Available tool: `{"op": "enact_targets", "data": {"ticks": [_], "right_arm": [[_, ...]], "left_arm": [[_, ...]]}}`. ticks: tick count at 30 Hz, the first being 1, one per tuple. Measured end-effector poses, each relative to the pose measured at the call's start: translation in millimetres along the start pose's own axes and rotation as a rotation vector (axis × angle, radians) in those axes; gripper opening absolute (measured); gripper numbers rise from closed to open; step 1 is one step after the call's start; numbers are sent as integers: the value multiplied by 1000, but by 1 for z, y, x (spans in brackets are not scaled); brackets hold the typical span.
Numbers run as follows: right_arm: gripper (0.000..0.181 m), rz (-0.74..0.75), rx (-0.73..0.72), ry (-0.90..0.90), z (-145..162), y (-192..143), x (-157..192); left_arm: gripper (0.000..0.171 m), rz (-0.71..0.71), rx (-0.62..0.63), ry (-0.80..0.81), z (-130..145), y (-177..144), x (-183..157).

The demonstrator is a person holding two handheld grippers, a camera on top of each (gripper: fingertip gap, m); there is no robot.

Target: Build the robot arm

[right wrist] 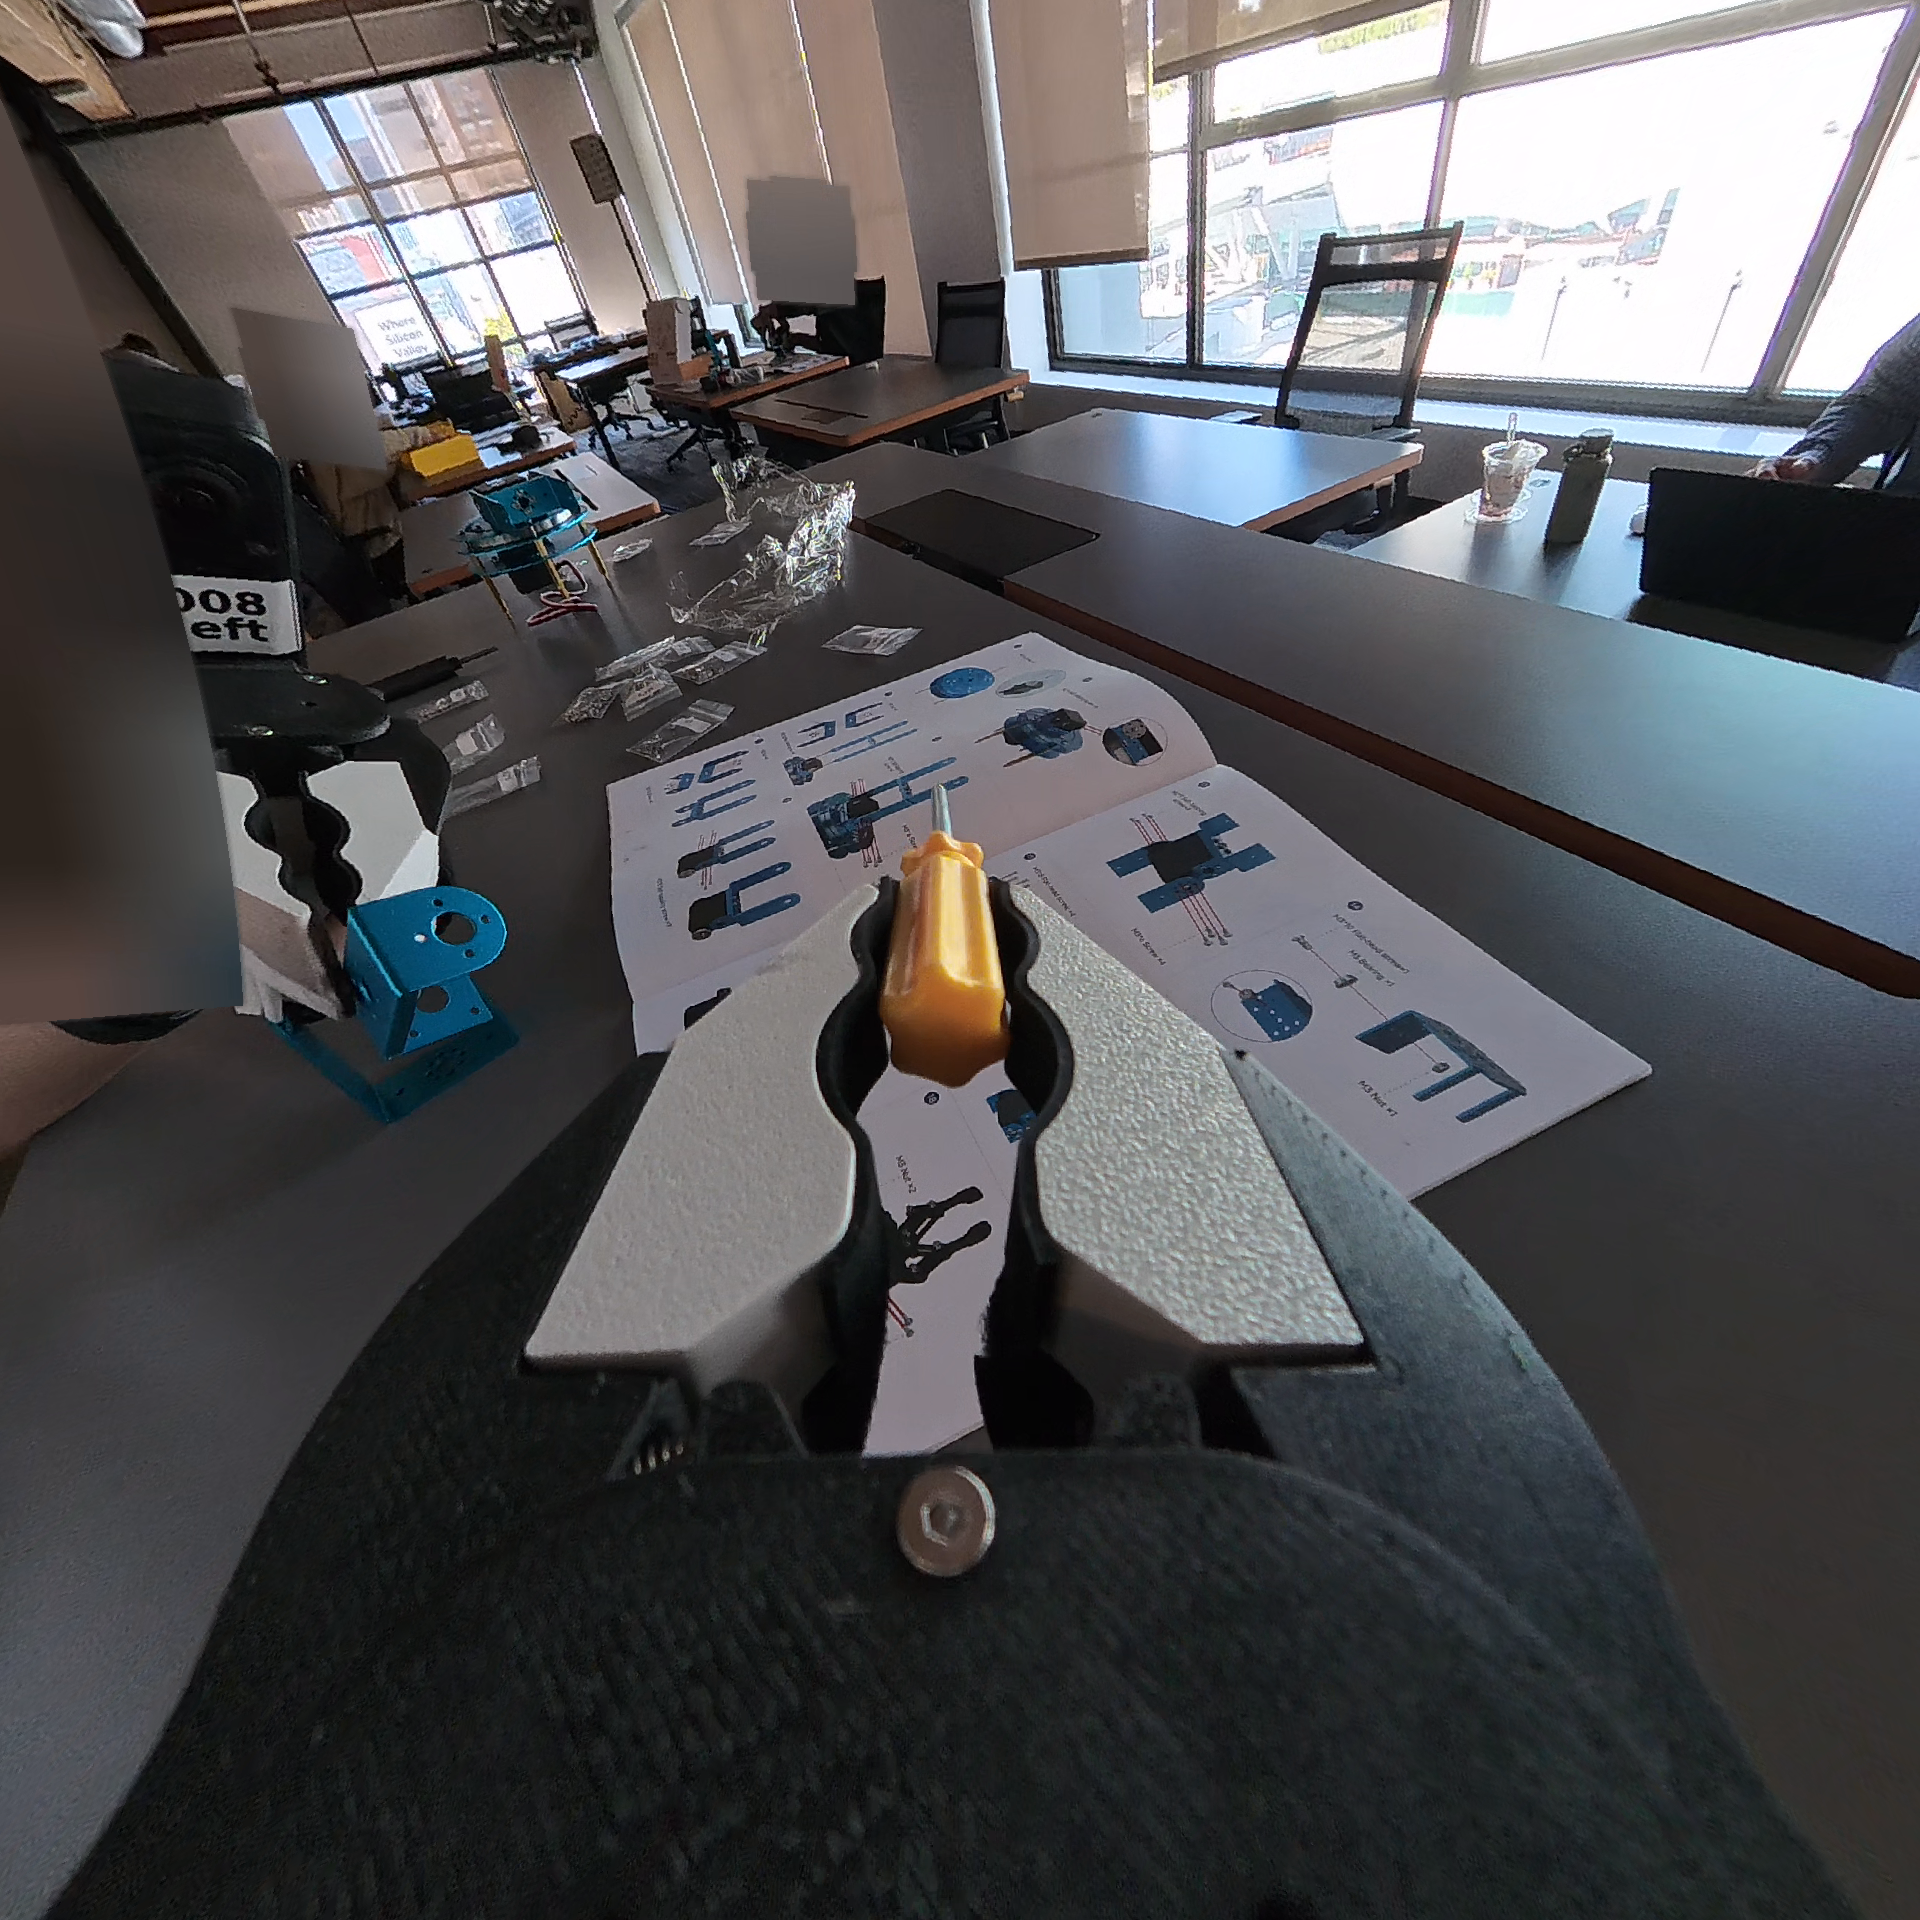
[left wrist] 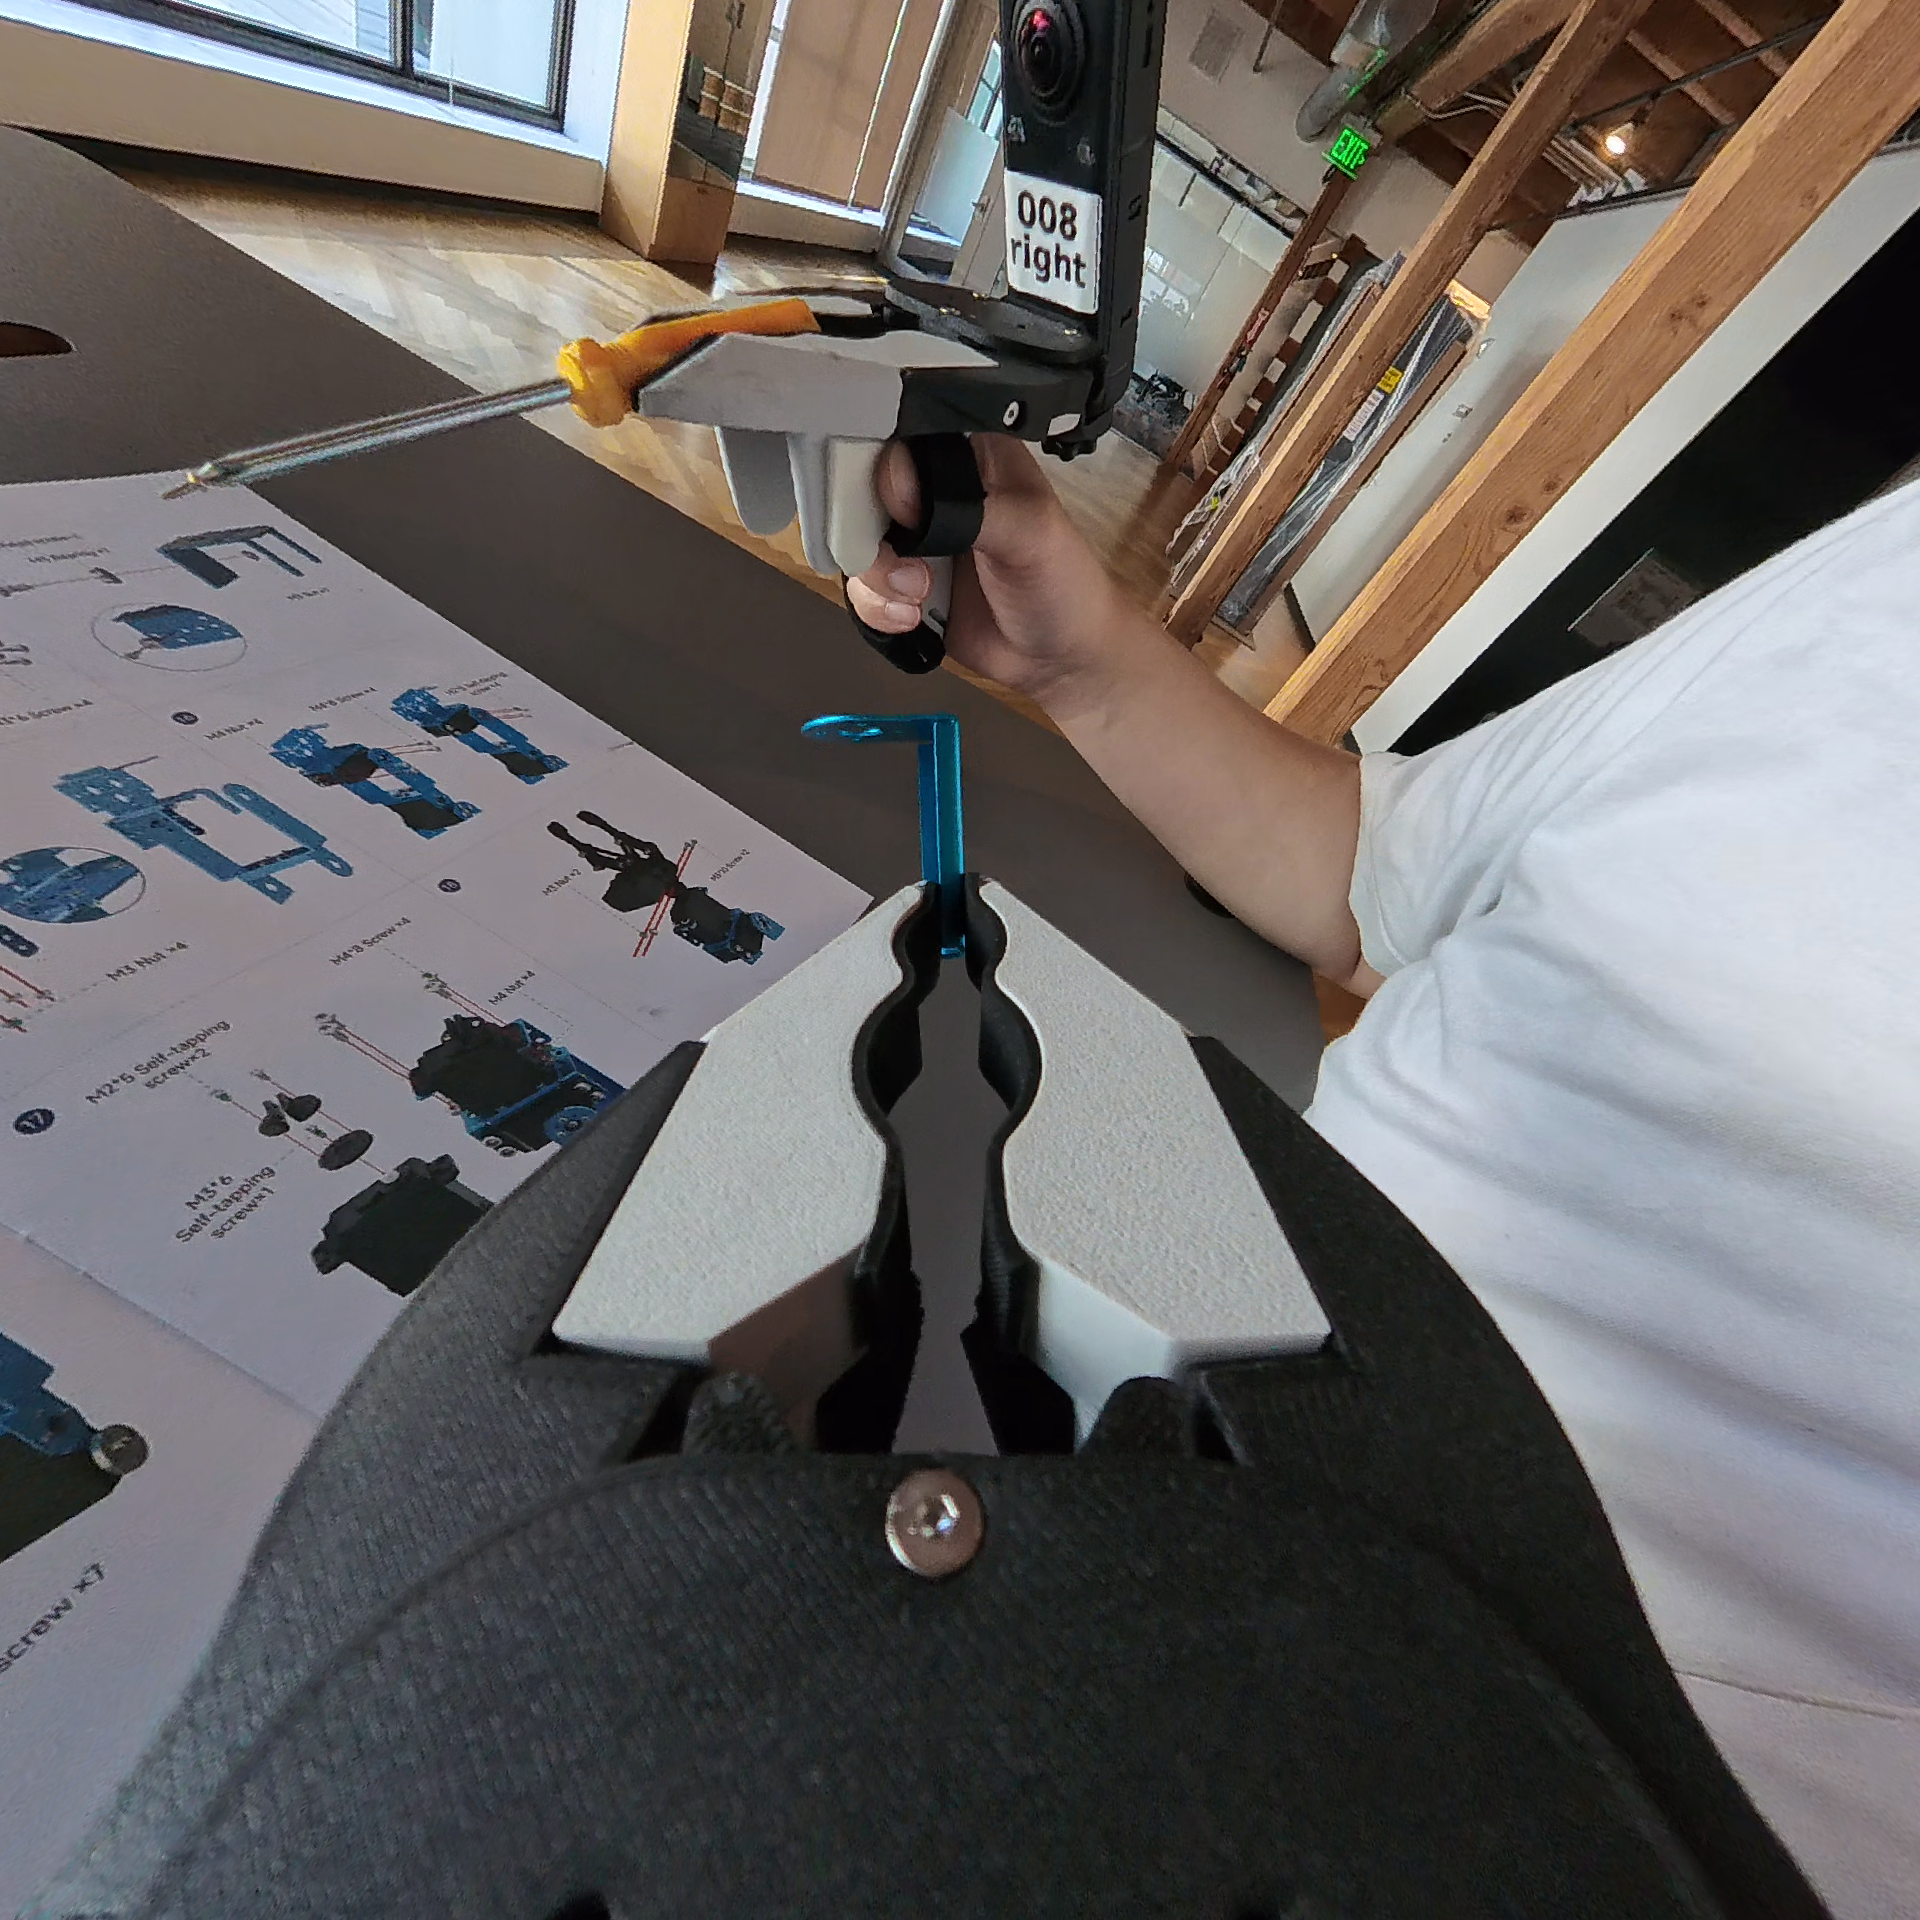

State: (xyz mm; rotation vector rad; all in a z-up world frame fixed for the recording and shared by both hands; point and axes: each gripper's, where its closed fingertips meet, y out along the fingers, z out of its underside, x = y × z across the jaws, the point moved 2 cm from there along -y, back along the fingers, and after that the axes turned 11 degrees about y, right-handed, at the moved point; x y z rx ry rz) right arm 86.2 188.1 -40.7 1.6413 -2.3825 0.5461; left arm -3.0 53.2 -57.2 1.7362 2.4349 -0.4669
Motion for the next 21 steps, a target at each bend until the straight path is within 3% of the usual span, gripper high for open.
{"op": "enact_targets", "data": {"ticks": [9,14,17,21], "right_arm": [[16,-33,-5,28,1,0,1],[16,-95,-72,64,-14,-10,13],[16,-125,-104,66,-21,-18,23],[15,-190,-130,82,-27,-31,36]], "left_arm": [[2,88,-126,-74,-18,-13,-7],[2,145,-260,-75,-42,-31,-12],[2,232,-356,-162,-58,-41,-10],[2,336,-398,-179,-87,-49,-15]]}}
